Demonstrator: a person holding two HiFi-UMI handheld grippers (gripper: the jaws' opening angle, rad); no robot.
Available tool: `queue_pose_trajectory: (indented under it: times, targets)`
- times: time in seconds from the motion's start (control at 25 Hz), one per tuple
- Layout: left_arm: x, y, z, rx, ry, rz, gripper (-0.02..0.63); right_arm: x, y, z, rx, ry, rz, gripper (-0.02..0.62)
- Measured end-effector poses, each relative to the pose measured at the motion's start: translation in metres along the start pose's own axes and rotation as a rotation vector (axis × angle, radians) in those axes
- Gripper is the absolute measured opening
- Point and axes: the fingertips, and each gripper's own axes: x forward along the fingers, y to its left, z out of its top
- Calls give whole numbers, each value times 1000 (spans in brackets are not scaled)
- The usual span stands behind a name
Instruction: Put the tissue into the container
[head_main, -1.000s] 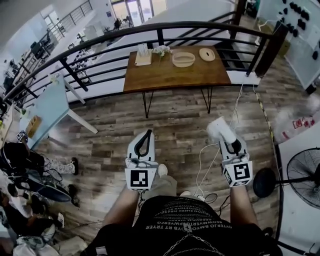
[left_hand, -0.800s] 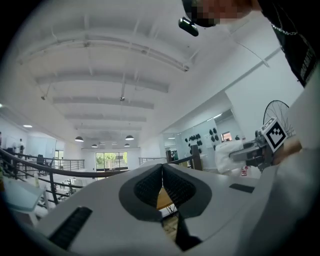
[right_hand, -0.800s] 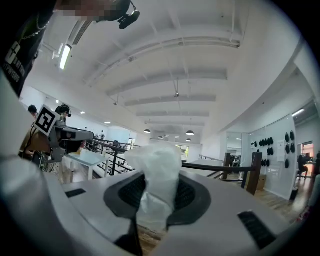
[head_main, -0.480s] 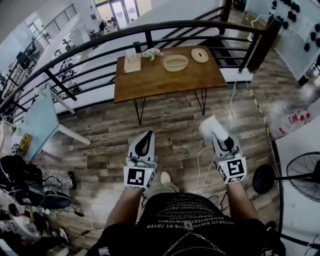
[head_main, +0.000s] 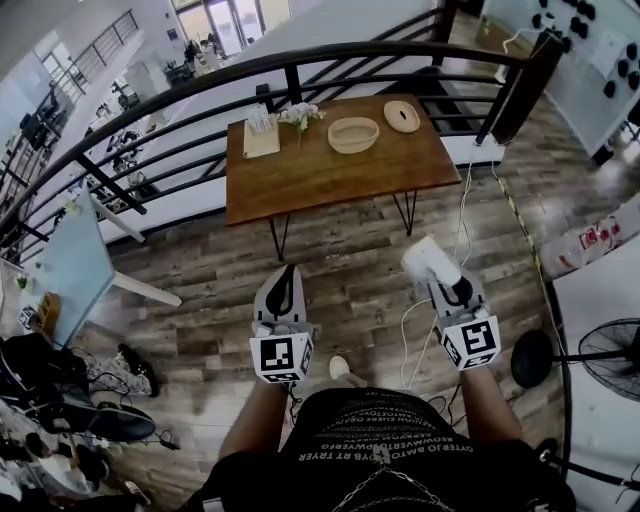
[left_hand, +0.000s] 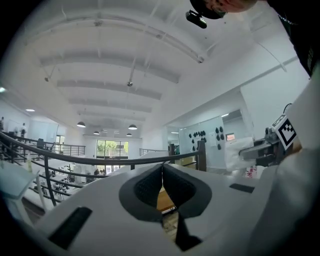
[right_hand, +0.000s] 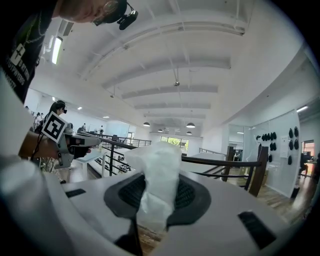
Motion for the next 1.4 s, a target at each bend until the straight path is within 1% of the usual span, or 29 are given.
queue_pose_trajectory:
  times: [0.08, 0.16, 0.28, 0.48, 0.6, 0.76, 0.92, 1.2, 1.32, 1.4]
  targets:
    - [6, 9, 3, -8, -27, -17, 29, 11, 1, 5, -10, -1, -6, 114]
    - [11, 19, 8, 8, -43, -41, 29, 27, 4, 13, -12, -13, -8, 114]
    - [19, 32, 10, 30, -52, -65, 29, 44, 11, 22, -2, -33, -11, 114]
    - [27, 38, 6, 8, -54, -92, 29, 50, 17, 21, 20, -19, -23, 114]
    - [32, 39, 3, 16, -46, -102, 29, 51, 10, 21, 24, -16, -40, 114]
    - [42, 42, 0, 25, -41, -101, 29, 58, 1, 19, 22, -18, -52, 114]
    - [58, 43, 1, 50, -28, -101, 29, 74, -8, 19, 8, -32, -43, 114]
    - [96, 35, -5, 75, 23, -111, 29, 114, -25, 18, -74, -27, -3, 114]
    - [117, 43, -4, 96, 34, -91, 29, 141, -34, 17, -67, -36, 25, 114]
    - [132, 47, -1, 90, 19, -71, 29, 156, -44, 16, -62, -40, 38, 114]
